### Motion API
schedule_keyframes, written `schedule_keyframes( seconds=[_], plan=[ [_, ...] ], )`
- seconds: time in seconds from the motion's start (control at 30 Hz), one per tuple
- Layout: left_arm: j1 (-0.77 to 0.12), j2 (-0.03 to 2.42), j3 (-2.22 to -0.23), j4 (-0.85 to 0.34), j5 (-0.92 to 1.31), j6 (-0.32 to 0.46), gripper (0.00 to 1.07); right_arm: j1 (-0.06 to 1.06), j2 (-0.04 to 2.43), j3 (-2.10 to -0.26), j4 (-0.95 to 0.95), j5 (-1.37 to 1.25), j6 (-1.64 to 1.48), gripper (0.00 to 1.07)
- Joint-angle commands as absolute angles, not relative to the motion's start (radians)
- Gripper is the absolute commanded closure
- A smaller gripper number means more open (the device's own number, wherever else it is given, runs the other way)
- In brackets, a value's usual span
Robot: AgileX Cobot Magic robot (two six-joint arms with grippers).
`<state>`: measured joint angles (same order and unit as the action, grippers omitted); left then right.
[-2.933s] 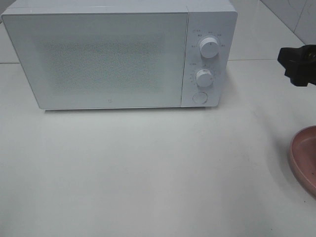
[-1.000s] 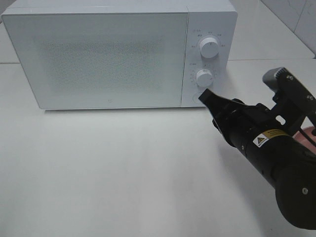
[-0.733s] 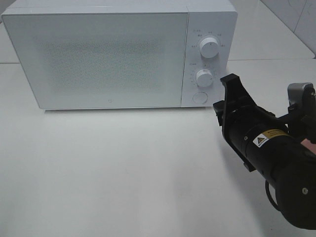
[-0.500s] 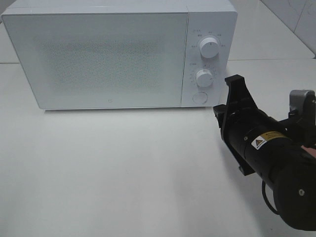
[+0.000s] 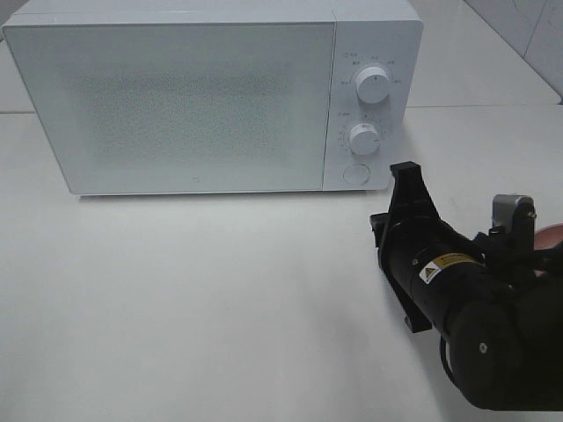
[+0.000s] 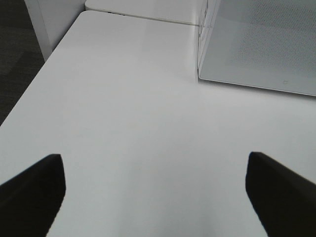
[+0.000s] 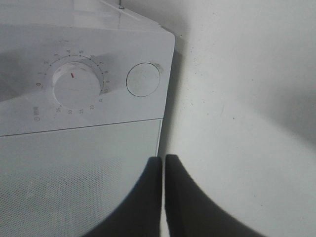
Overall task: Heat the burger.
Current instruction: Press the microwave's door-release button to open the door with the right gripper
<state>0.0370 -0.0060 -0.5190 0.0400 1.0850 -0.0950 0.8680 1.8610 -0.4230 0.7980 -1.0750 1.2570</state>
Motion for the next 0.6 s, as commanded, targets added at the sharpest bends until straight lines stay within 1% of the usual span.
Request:
schedule_keyframes(
  seconds=[0.03,0.13,0.17,0.27,0.33,0.43,0.6],
  plan=[
    [0.036,-0.024,-0.517,0.037,1.073,-0.097,0.16,0.863,1.907,-0.468,0.795,-1.087,1.26,1.07],
    [0.036,-0.024,-0.517,0.037,1.073,-0.097,0.16,0.861,1.935,-0.5,0.796,-1.087,1.26,1.07],
    [0.036,-0.024,-0.517,0.037,1.073,-0.097,0.16,0.84,1.95,-0.52,0.78,-1.08,1.259,1.07],
    [0.036,-0.024,-0.517,0.037,1.073,-0.097,0.16,0.829,1.959,-0.531,0.766,-1.073,1.259,1.07],
    [0.036,-0.024,-0.517,0.037,1.073,-0.097,0.16,0.784,1.98,-0.572,0.735,-1.043,1.256,1.07],
    [0.036,-0.024,-0.517,0.037,1.073,-0.097,0.16,0.773,1.982,-0.581,0.734,-1.026,1.254,1.07],
    [0.036,-0.024,-0.517,0.037,1.073,-0.097,0.16,0.721,1.984,-0.622,0.734,-0.976,1.247,1.07]
  ],
)
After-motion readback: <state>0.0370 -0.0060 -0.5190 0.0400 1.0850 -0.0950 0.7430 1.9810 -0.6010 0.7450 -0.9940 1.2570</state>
